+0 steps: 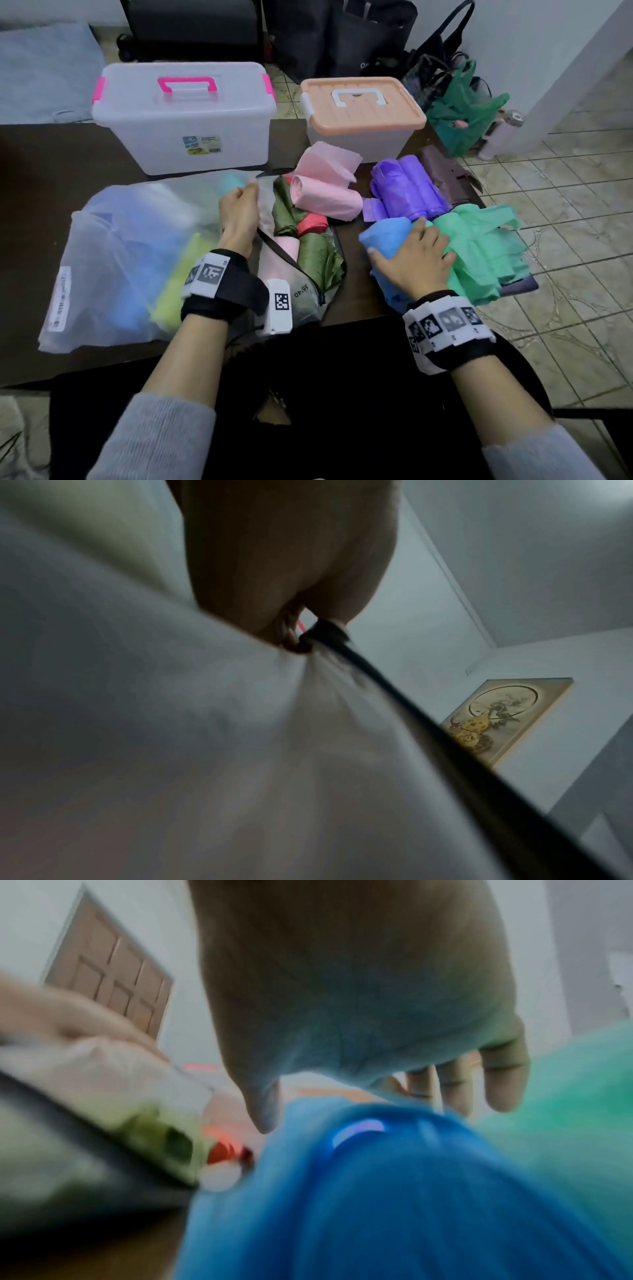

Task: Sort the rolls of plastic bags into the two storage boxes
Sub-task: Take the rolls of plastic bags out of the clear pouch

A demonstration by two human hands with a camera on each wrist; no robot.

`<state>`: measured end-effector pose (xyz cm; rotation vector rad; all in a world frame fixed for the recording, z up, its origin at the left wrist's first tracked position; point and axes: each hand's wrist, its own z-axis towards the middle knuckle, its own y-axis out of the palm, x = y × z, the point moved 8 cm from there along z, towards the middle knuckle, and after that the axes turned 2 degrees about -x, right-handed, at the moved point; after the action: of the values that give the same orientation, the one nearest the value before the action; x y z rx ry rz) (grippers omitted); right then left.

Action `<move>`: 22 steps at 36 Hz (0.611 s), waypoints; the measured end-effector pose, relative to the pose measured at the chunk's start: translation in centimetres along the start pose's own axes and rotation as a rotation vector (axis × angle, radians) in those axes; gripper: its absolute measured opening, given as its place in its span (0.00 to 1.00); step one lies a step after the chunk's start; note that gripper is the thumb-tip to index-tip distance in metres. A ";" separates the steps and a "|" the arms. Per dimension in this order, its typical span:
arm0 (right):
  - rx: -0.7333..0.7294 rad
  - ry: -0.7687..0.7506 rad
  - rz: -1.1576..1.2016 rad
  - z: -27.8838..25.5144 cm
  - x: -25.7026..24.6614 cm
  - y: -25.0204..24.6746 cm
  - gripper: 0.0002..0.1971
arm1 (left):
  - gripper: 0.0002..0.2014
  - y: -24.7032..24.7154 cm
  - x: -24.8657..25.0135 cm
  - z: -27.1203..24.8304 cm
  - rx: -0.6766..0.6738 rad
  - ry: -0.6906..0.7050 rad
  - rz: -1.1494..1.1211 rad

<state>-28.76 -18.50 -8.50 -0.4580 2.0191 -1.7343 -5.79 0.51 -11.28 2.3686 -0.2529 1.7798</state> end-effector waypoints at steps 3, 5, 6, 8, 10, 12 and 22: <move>-0.040 -0.069 0.121 0.2 -1.2 -3.0 0.50 | 0.18 -0.1 0.6 0.5 -0.014 0.024 0.044; -0.019 -0.182 0.144 0.4 -2.9 -5.8 0.42 | 0.18 -0.4 0.0 0.7 0.000 -0.001 0.028; -0.004 -0.244 0.133 0.6 -3.9 -7.2 0.38 | 0.18 -0.6 -0.4 0.6 0.014 -0.022 0.011; 0.001 -0.373 0.109 1.3 -6.1 -9.2 0.32 | 0.18 -0.9 -0.9 0.5 0.027 -0.045 -0.030; -0.054 -0.508 0.088 2.5 -8.7 -9.7 0.26 | 0.18 -0.9 -0.9 0.3 0.025 -0.049 -0.057; -0.148 -0.605 0.030 3.7 -11.0 -8.5 0.24 | 0.19 -0.9 -0.9 0.2 0.024 -0.042 -0.058; -0.410 -0.534 -0.096 6.8 -14.7 0.6 0.41 | 0.15 -1.0 -1.6 0.4 0.027 -0.039 -0.165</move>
<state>-12.69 -16.57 -8.24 -1.0404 1.9544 -1.0724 -5.60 1.44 -12.95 2.3682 -0.0366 1.6736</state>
